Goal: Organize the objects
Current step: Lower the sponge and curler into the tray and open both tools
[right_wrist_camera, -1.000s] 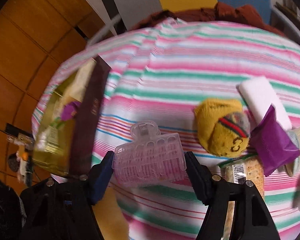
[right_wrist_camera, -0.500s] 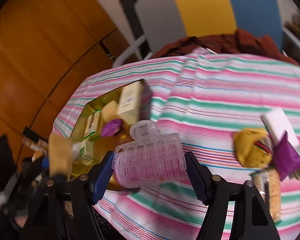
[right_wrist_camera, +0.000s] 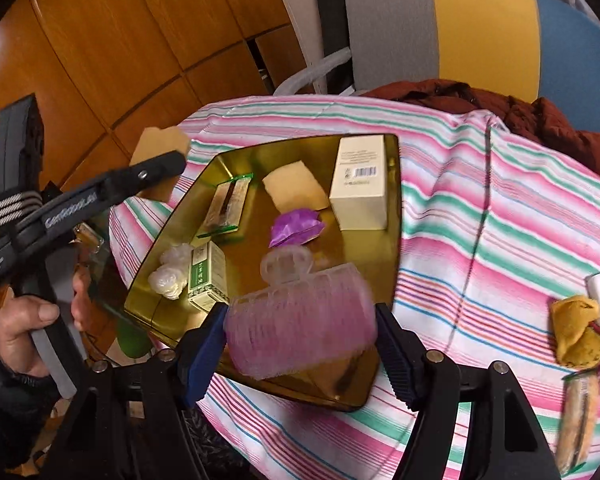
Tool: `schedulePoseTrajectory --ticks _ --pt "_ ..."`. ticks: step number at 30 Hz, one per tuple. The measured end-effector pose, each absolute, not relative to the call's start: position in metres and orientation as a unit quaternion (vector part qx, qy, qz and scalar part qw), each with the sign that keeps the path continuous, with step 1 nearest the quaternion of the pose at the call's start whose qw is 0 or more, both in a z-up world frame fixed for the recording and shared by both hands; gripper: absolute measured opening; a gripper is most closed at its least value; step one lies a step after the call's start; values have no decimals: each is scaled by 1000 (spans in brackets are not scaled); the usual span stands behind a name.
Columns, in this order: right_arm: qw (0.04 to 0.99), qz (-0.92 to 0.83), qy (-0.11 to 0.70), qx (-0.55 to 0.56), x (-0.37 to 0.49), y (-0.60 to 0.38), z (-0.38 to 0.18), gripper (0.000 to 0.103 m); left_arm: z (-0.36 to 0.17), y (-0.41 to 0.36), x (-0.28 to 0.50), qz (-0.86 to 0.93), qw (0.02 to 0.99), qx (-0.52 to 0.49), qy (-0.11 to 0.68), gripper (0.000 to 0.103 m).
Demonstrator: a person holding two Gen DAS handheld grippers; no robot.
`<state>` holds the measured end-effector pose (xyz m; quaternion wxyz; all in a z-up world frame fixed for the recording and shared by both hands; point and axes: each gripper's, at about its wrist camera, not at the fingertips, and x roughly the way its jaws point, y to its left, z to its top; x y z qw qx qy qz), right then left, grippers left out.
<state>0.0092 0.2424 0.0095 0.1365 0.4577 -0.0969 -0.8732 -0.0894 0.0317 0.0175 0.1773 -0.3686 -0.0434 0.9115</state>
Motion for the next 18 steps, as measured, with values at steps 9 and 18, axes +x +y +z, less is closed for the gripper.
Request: schedulePoseTrajectory --ticks 9,18 --pt "136 -869 -91 467 7 229 1 76 14 31 -88 915 153 -370 -40 83" --pt "101 -891 -66 438 14 220 15 94 17 36 -63 917 144 -370 -36 83"
